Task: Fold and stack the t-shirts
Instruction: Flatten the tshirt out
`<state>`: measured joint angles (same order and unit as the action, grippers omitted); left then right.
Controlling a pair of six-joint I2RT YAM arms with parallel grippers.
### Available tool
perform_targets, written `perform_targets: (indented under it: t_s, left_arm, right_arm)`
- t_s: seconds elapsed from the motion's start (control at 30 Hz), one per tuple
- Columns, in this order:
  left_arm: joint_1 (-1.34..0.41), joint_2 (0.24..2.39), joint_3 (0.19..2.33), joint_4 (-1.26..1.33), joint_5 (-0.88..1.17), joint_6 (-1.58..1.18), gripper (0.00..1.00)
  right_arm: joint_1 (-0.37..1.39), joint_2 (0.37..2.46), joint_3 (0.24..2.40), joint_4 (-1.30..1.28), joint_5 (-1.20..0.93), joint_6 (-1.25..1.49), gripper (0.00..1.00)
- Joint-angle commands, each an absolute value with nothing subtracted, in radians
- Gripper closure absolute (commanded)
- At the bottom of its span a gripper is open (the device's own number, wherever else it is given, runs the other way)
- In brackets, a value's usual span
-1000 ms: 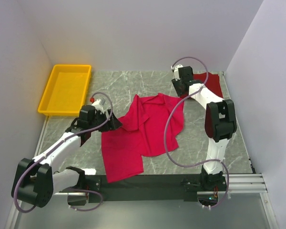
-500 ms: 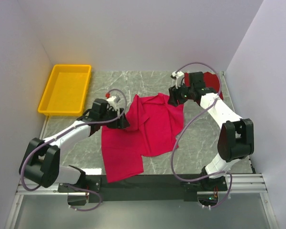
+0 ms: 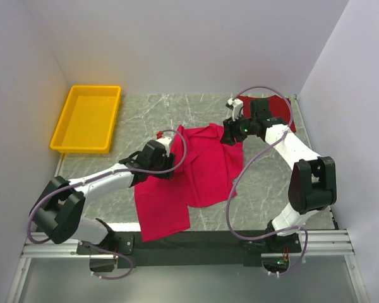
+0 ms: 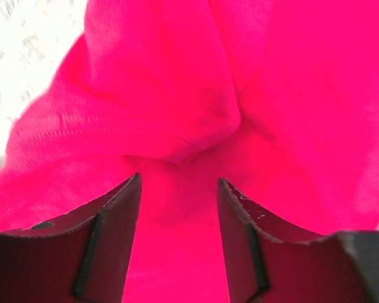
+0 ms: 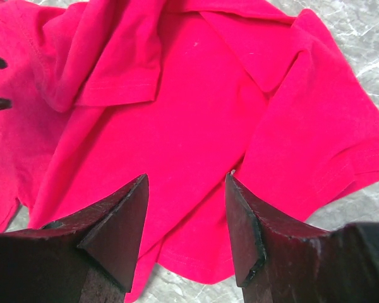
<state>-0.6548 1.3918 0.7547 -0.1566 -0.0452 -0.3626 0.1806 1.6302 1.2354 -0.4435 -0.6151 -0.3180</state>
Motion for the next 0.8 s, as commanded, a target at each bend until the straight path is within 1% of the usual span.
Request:
perform_targets:
  t_s: [0.0, 0.23, 0.47, 0.6, 0.63, 0.67, 0.7, 0.77]
  left_arm:
    - [-0.681, 1.446, 0.825, -0.146, -0.136, -0.238, 0.44]
    - [-0.759, 1.526, 0.87, -0.094, -0.204, -0.075, 0.43]
    - [-0.792, 1.629, 0.92, -0.091, -0.256, -0.017, 0.43]
    - [-0.802, 1.664, 0.927, -0.078, -0.282, -0.011, 0.45]
    - [-0.807, 1.67, 0.928, -0.071, -0.293, -0.011, 0.5]
    - [-0.805, 1.681, 0.934, -0.071, -0.308, -0.011, 0.52]
    - [-0.805, 1.686, 0.939, -0.071, -0.316, -0.011, 0.6]
    - [-0.807, 1.684, 0.946, -0.071, -0.321, -0.014, 0.7]
  right_arm:
    - [0.175, 1.629, 1.255, -0.454, -0.641, -0.302, 0.41]
    - [0.172, 1.612, 1.244, -0.456, -0.638, -0.305, 0.41]
    - [0.167, 1.611, 1.249, -0.462, -0.649, -0.307, 0.41]
    - [0.167, 1.62, 1.258, -0.468, -0.658, -0.305, 0.41]
    - [0.166, 1.621, 1.258, -0.469, -0.66, -0.305, 0.41]
    - [0.164, 1.621, 1.258, -0.469, -0.661, -0.305, 0.41]
    - [0.164, 1.621, 1.258, -0.471, -0.663, -0.305, 0.41]
    - [0.166, 1.62, 1.258, -0.472, -0.663, -0.307, 0.41]
